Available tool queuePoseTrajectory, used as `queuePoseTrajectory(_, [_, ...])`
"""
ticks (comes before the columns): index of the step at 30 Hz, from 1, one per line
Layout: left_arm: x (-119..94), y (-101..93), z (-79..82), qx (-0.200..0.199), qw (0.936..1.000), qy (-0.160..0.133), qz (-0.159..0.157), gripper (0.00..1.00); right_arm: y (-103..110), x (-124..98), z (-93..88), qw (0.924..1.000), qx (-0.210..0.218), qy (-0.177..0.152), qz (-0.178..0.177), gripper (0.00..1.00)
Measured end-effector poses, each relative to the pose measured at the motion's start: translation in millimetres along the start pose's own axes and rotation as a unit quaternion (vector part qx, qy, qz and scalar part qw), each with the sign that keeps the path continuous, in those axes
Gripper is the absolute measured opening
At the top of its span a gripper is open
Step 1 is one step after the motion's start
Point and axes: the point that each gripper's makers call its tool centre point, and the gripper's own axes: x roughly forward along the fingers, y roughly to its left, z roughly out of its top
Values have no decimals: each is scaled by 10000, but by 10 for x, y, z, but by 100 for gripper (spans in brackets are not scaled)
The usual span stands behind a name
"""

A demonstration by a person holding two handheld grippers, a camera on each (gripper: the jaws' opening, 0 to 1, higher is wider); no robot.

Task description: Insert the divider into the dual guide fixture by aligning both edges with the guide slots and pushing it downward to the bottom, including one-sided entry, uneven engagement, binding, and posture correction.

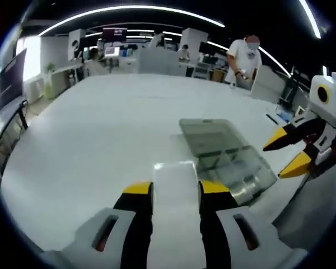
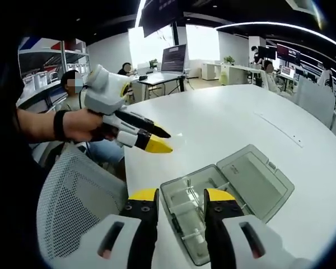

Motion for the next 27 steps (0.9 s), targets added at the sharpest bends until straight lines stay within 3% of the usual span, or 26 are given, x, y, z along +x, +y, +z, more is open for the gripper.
queuePoseTrajectory(6, [-59,-112,78,161,9996,-167,-163,30,1,-9,79,9999,35,-107,50,28])
queuePoseTrajectory(13, [-88,-219,38,236,9990,-153,-335,30,-6,-18,150,9998,75,-177,86,27])
queuePoseTrajectory(27, [-165,-484,136,440,9959,-401,-677,30,-67,-49,289,9963,657,-515,196,24])
